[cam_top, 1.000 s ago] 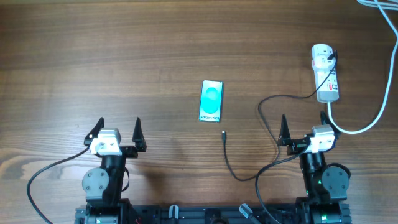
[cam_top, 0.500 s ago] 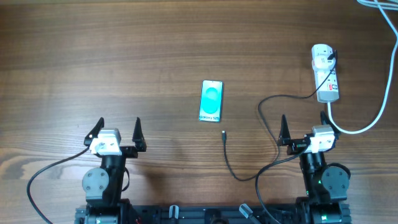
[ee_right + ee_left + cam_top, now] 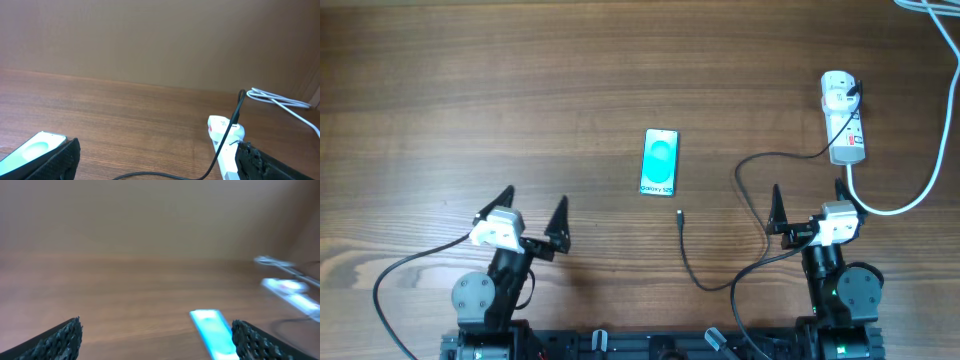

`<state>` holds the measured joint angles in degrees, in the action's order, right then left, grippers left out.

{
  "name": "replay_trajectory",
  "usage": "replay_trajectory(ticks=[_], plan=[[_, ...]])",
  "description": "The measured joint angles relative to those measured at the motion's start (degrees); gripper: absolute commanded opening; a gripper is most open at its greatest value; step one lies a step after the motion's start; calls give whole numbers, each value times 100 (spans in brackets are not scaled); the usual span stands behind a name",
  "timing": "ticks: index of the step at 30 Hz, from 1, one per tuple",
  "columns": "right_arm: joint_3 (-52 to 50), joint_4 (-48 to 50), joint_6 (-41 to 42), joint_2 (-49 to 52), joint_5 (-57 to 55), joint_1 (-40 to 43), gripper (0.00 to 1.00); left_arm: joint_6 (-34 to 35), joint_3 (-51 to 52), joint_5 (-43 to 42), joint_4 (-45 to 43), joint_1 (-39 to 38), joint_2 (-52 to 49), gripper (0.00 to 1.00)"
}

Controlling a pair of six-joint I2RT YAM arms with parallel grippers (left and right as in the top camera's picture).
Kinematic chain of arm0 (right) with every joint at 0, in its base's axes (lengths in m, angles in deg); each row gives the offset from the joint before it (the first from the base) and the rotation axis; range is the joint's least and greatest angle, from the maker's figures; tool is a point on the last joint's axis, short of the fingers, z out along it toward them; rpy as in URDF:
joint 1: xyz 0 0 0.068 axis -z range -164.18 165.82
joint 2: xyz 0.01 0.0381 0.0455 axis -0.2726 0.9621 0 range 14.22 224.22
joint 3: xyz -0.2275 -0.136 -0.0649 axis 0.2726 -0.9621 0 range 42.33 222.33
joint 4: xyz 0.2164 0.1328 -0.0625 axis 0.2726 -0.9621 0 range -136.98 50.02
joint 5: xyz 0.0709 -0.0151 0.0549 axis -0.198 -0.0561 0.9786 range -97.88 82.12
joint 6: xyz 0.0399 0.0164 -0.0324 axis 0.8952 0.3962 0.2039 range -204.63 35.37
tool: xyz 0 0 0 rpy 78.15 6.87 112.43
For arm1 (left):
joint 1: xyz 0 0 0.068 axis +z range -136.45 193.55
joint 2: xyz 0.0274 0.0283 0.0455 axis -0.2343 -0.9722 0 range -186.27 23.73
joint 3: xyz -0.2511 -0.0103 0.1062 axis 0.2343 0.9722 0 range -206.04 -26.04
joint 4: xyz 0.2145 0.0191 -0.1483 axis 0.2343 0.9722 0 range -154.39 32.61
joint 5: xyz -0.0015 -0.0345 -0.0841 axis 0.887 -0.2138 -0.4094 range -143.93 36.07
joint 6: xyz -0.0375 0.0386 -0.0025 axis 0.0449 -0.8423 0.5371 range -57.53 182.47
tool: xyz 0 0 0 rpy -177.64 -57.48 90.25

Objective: Plug charger to phone and switch on socket
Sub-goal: 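Swing the left arm up and over toward the phone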

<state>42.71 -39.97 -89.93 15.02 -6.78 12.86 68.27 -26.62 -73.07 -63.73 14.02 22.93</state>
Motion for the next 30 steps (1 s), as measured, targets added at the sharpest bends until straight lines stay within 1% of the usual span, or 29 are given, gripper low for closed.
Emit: replay_trajectory(ticks=[3,4,6,7,8,10,12,14,16,18,19,21,22,24,25,27,30], plan=[[0,2,0,2,0,0,100,190,26,-522,-748,-2,0,100],[0,0,-2,2,0,0,100,420,26,-671,-1495,0,-11,100],[0,0,-2,4,0,0,100,824,20,-824,-2717,0,0,100],[0,0,-2,7,0,0,100,1010,17,-872,-3285,0,-4,100],[0,0,-2,7,0,0,100,1132,-13,-911,-3591,0,7,100],[0,0,-2,11,0,0,100,1311,-133,-953,-3742,0,7,100],[0,0,-2,11,0,0,100,1388,-428,-951,-3488,0,-39,100],[0,0,-2,11,0,0,100,1449,-1119,-946,-2887,0,-232,100],[0,4,-2,17,0,0,100,1445,-1893,-925,-2138,0,-629,100],[-2,4,-4,35,0,0,100,1381,-3195,-778,-164,-7,-1545,100],[-2,0,-7,33,0,0,100,1270,-3681,-691,503,-7,-1993,100],[-2,-2,-20,39,2,0,100,999,-5117,-586,2618,-9,-3233,100],[-2,2,-20,39,2,0,100,914,-5772,-603,3259,-9,-3864,100],[-2,0,-20,39,2,0,100,872,-6564,-765,3995,-9,-4669,100],[-2,0,-20,39,2,0,99,894,-6837,-986,4194,-9,-4988,100],[-2,0,-20,39,2,0,100,953,-6994,-1506,4277,-9,-5375,100],[-2,0,-20,39,2,0,100,979,-6994,-1714,4413,-164,-5681,100]])
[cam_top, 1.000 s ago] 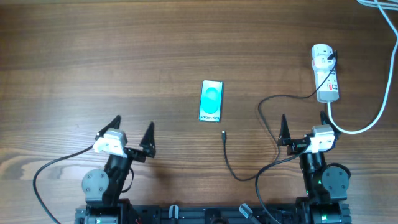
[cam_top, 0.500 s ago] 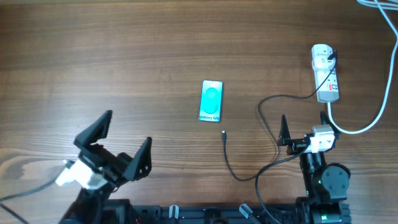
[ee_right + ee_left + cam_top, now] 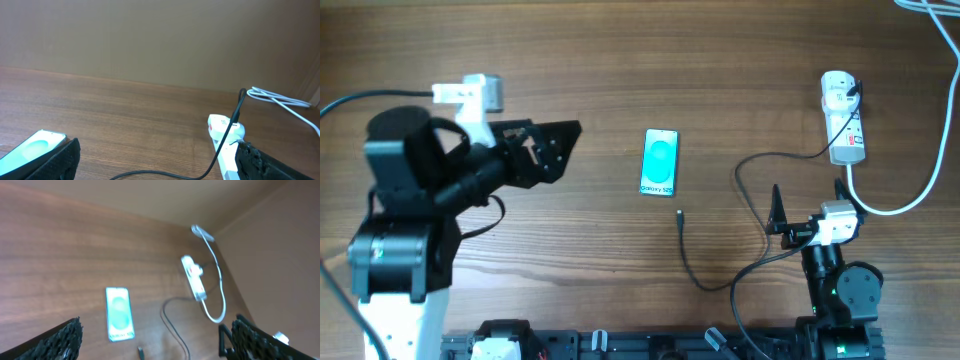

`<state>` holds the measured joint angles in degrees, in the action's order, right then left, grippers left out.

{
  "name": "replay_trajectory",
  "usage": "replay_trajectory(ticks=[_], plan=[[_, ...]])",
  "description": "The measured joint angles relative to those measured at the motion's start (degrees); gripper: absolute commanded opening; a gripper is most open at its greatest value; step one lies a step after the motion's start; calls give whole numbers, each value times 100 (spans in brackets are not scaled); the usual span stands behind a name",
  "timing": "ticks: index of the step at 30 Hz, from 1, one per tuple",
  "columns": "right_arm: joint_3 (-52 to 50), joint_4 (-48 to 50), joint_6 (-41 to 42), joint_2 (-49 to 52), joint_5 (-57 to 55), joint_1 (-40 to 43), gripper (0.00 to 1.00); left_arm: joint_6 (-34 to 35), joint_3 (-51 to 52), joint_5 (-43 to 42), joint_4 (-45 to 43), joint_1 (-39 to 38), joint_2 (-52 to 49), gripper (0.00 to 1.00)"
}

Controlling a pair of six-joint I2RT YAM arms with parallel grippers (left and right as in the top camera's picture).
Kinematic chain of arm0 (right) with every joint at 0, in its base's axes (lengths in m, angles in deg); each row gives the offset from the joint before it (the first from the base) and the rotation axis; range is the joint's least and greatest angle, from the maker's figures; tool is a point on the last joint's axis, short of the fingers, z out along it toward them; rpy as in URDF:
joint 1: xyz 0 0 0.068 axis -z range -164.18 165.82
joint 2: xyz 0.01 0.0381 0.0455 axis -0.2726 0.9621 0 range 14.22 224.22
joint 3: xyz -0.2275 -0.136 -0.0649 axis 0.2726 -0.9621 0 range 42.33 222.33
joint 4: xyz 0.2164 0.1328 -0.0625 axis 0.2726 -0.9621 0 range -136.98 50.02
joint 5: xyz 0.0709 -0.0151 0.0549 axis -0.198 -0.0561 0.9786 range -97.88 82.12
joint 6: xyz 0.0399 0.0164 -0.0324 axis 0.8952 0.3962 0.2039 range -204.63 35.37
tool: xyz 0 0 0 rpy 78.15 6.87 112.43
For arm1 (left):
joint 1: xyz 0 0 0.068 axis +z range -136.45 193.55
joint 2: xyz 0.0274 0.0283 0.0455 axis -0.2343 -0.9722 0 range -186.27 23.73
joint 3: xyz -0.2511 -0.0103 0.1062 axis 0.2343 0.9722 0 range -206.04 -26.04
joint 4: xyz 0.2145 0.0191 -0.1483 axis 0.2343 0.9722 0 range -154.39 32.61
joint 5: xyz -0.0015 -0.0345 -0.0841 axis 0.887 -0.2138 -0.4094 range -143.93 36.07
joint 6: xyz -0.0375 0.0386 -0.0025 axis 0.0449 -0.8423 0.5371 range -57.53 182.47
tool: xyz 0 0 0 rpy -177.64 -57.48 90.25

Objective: Plug charger to phone and switch on socket
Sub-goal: 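Swing the left arm up and over toward the phone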

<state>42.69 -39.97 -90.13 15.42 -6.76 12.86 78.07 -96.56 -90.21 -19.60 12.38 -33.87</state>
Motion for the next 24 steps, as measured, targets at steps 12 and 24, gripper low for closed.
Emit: replay_trajectory(ticks=[12,24], plan=[[0,-2,0,4,7,0,100,313,-2004,2946,2085,-2533,-2076,100],[0,0,0,4,15,0,100,407,-3276,2820,3399,-2623,-4601,100]])
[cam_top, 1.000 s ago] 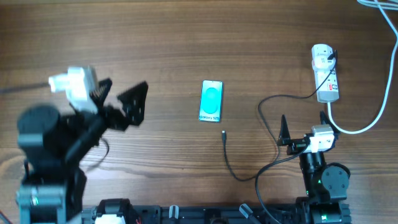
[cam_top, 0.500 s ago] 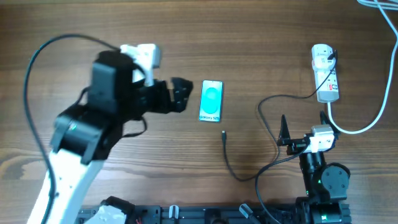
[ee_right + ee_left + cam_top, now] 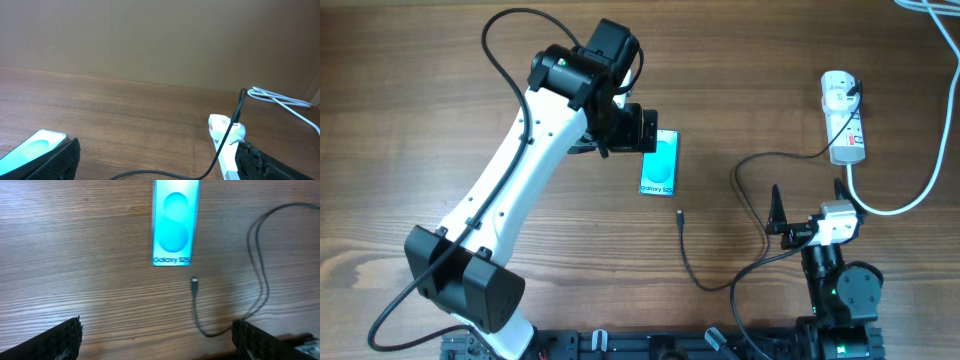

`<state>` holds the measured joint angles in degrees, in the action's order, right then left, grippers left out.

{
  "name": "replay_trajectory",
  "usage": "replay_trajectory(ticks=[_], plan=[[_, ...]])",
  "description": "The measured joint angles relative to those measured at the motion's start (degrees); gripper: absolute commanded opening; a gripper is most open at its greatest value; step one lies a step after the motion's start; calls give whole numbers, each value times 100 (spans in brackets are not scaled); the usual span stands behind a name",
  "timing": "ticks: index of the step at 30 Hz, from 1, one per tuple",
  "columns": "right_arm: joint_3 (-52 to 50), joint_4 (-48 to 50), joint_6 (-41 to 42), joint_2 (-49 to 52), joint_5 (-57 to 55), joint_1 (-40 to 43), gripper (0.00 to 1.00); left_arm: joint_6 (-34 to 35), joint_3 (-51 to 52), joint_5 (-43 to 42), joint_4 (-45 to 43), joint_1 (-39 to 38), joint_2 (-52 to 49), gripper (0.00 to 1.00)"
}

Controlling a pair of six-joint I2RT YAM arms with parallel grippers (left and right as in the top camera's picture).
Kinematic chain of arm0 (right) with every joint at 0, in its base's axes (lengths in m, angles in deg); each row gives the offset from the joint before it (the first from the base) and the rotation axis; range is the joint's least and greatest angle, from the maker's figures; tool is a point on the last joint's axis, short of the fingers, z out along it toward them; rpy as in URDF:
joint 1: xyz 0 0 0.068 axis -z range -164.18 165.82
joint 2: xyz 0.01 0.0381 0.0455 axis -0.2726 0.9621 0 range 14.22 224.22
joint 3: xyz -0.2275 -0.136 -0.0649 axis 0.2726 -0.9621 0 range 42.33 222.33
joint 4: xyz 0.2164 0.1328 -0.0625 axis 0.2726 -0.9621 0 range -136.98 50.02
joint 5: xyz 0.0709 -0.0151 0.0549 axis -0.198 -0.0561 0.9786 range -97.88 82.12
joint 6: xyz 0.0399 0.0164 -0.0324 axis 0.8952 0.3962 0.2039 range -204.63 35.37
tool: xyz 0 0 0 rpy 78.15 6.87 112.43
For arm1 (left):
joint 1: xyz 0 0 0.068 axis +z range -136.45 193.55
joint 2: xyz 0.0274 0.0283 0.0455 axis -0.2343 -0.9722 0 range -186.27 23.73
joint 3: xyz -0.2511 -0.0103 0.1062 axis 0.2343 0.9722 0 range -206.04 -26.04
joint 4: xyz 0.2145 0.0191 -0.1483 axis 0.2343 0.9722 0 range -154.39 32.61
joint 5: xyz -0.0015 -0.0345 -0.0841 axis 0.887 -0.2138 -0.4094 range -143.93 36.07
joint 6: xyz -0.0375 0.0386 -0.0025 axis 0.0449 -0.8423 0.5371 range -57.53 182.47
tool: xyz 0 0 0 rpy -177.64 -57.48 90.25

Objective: Plug charger to phone and switch on socket
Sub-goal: 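Swing the left arm up and over toward the phone, then lower the open left gripper over the phone's top edge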

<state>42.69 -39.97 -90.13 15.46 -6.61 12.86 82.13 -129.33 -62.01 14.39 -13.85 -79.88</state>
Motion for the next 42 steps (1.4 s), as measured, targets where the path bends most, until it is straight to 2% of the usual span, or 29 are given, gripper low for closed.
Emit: replay_trajectory(ticks=[13,25,31,37,42], plan=[[0,0,0,0,0,0,99,557,48,-229,-214,-83,-46,100],[0,0,0,0,0,0,100,1281,671,144,-944,-1038,-249,100],[0,0,0,0,0,0,100,1333,713,142,-800,-1266,-951,100],[0,0,0,0,0,0,100,1366,734,140,-608,-1268,-1102,100],[0,0,0,0,0,0,99,1320,380,138,131,-1231,-1115,100]])
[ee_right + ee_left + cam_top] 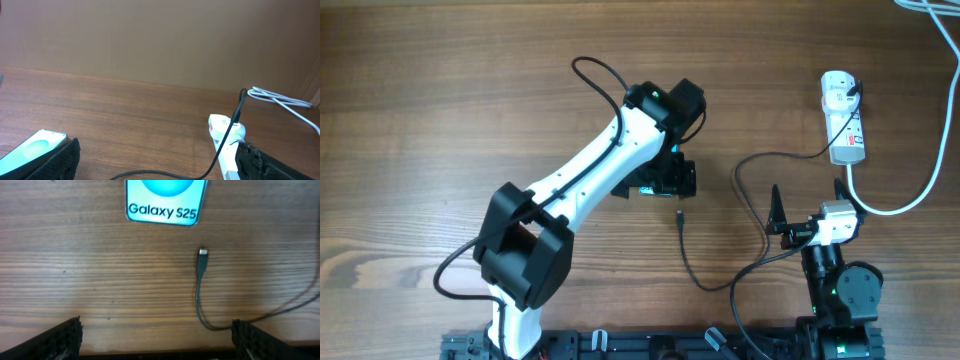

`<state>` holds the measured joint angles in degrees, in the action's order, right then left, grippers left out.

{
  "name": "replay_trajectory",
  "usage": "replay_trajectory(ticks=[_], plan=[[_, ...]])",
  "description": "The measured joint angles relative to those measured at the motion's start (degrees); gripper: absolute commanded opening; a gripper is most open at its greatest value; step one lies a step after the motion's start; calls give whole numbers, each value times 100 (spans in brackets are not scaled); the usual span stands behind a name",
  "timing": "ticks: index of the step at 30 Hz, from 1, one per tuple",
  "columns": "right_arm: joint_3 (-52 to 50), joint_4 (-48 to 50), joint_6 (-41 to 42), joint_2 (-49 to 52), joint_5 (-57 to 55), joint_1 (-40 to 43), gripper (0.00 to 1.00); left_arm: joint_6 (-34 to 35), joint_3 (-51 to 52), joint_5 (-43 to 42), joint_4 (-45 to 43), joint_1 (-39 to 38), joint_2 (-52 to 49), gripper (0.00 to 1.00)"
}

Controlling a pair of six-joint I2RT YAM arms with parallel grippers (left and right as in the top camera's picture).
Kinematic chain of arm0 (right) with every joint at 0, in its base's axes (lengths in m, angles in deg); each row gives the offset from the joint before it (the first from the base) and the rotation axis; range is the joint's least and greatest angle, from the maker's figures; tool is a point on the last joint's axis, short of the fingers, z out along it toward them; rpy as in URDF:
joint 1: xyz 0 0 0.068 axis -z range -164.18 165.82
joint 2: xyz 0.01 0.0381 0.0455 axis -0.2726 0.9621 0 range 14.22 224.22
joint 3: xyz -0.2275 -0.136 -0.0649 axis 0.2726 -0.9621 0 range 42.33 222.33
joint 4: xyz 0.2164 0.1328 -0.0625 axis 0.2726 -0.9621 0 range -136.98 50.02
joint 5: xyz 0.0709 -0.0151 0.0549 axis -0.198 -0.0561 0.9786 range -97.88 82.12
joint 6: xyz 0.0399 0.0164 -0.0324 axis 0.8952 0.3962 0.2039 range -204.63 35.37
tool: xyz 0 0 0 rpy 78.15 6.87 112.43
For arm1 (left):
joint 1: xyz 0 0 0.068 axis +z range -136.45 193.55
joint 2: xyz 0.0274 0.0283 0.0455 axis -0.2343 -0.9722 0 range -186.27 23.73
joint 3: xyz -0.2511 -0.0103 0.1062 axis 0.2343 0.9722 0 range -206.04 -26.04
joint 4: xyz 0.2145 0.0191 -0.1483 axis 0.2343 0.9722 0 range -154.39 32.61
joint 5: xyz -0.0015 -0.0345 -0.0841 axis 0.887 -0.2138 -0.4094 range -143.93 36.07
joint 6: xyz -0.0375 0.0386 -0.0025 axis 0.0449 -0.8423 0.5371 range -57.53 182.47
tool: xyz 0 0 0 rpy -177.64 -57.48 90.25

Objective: Plug charger to phone and switch on socket
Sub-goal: 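Lower the open left gripper over the phone's top edge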

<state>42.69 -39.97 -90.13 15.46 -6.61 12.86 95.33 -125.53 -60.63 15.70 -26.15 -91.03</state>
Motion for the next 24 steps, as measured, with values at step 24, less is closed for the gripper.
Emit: replay_trajectory(ticks=[24], plan=[[0,0,0,0,0,0,100,-212,-1941,216,328,-361,-957,100]])
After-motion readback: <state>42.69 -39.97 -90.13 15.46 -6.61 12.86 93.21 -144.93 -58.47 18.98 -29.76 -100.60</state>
